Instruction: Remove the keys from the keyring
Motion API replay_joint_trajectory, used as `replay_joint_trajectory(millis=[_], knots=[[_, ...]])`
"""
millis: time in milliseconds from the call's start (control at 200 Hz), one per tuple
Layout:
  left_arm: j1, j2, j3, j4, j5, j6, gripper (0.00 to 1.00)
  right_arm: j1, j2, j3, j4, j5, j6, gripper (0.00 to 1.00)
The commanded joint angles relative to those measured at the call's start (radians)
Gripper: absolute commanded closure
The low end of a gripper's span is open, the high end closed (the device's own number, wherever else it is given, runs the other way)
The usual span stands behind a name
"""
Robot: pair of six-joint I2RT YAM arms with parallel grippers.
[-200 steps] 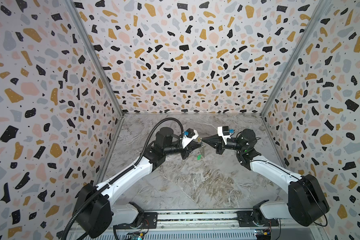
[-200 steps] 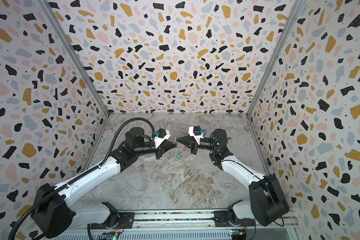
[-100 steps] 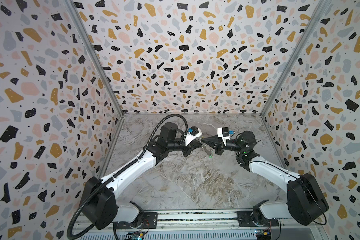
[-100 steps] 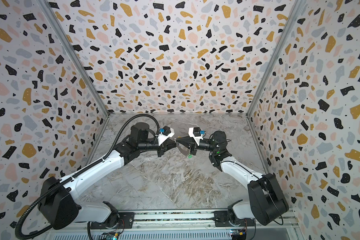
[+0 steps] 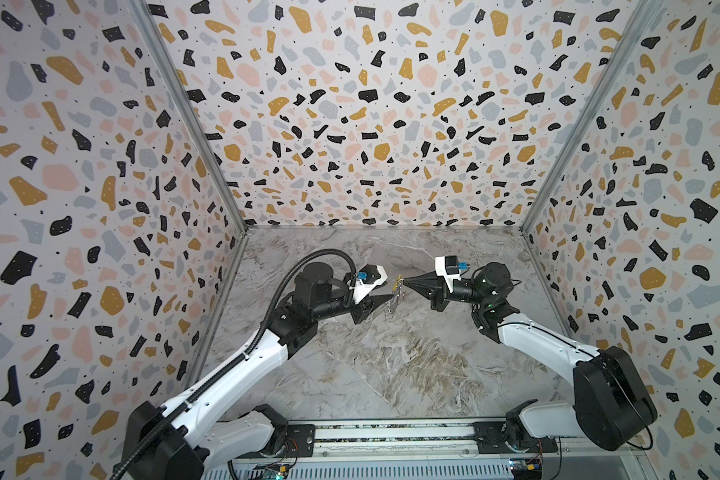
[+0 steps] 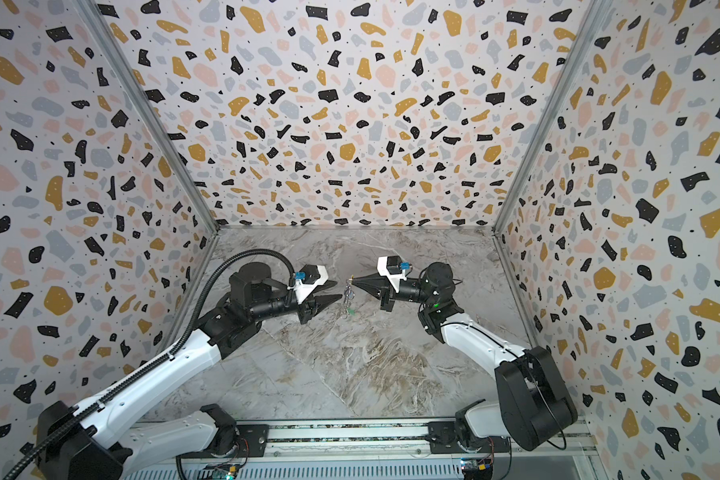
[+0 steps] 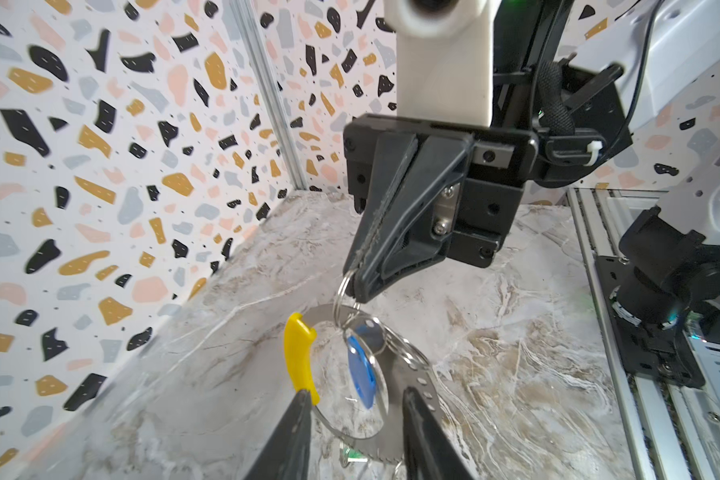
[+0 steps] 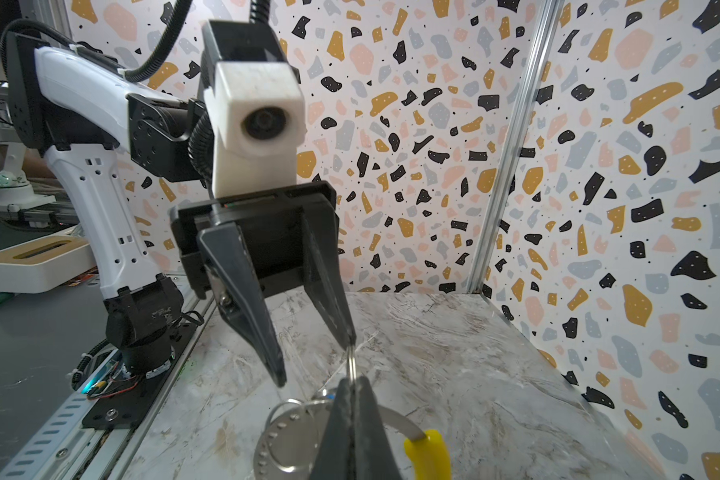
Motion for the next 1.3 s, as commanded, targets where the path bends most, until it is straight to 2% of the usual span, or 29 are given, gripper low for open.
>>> replay_joint_trajectory(millis=[0,350,651,996,1106,1187,1252,1297], knots=[[0.004,-0.007,0.003,0.099,-0.022,-0.011,0.65,-0.002,-0.006,0.018,0.043,-0.024,0.017,1.00],[0.004,0.081,0.081,0.122,0.097,-0.065,0.74,0.001,-0.011,0.014,0.057,-0.039,0.033,1.00],[0.003,0.093,0.067,0.168,0.111,-0.088,0.80,0.006,-0.004,0.022,0.050,-0.046,0.038,1.00],[0.003,0.110,0.078,0.155,0.142,-0.077,1.00,0.009,0.015,0.044,0.047,-0.059,0.043,1.00],[0.003,0.119,0.093,0.138,0.146,-0.070,1.00,0.008,0.015,0.045,0.047,-0.058,0.044,1.00],[0.003,0.135,0.132,0.063,0.147,-0.026,1.00,0.008,0.015,0.049,0.037,-0.062,0.043,1.00],[0.003,0.147,0.175,-0.025,0.132,0.027,1.00,-0.005,0.001,0.050,-0.003,-0.058,0.018,0.84],[0.003,0.156,0.210,-0.085,0.118,0.062,1.00,-0.018,-0.018,0.047,-0.040,-0.042,-0.017,0.77]])
